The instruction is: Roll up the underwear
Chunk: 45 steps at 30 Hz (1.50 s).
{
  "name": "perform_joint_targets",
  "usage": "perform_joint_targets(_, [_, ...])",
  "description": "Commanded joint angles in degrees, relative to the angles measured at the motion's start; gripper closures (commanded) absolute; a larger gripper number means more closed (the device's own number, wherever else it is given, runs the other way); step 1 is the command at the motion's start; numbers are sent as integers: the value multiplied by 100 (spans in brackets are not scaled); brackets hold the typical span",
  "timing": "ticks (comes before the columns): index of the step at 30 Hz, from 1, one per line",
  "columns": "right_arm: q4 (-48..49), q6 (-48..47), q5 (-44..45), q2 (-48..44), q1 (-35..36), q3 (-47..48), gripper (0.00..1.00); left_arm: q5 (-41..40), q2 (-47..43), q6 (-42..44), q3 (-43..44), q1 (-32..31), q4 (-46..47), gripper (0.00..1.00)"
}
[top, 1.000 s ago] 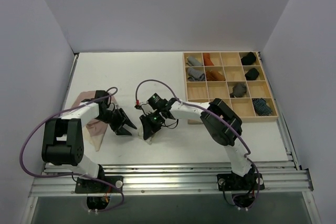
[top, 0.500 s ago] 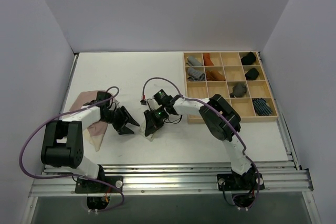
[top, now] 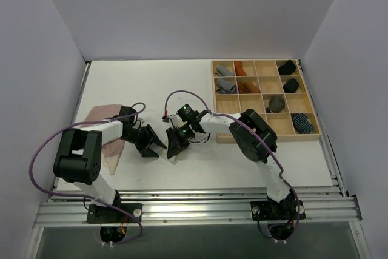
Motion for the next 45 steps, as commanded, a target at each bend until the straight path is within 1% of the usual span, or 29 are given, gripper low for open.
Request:
perform_joint_targets(1, [-48,59,30,-18,-12,67,100,42,143,-144,190,-65,147,39])
perform_joint_targets(4, [-48,59,92,-80,-3,32,100,95,266,-250,269,-109,77,40])
perform_joint_targets(6, [-57,24,205,-150,-3,6,100,95,345,-285,366,-162,-133,40])
perform_joint_targets(13, [75,111,347,-220,40,-117,100,51,293,-557,322,-179,-503,39])
perform_joint_targets(15, [93,138,382,-255,67,-152,100,42,354,-645,322,-188,-530,41])
perform_joint_targets(18, [101,129,487,-308,102,-161,100,86,451,-742,313,-188,-565,62])
perform_joint_targets(19, [93,112,592,-334,119,-161,96,95,512,-759,322,-179,-574,73])
perform_joint_targets(21, [49,51,741,-439,137,-153,90,86,583,-751,357,-188,-696,79])
perform_joint_targets(22, [49,33,890,-475,146,-161,83,86,626,-733,383,-188,-741,81])
perform_joint_targets(23, [-12,-37,961,-519,163,-161,80,51,714,-681,444,-179,-880,85])
perform_joint_targets(24, [-48,-90,1066,-598,181,-161,76,7,750,-654,480,-188,-942,86])
perform_joint_targets(27, [-259,-353,1348,-686,295,-74,70,-81,899,-549,638,-179,-1145,91])
perform_joint_targets(30, [-425,-625,1690,-721,444,-21,66,-90,1013,-513,770,-188,-1259,92])
perform_joint_targets(35, [-707,-969,2279,-713,708,85,63,-116,1198,-443,919,-179,-1400,93])
perform_joint_targets(42, [-927,-1312,3184,-651,989,59,64,-134,1382,-382,1060,-171,-1567,94])
perform_joint_targets(43, [-936,-1347,3420,-642,1077,50,64,-125,1391,-373,1095,-179,-1585,94])
perform_joint_targets(45, [-953,-1400,3580,-599,1139,32,66,-116,1435,-373,1139,-171,-1629,94])
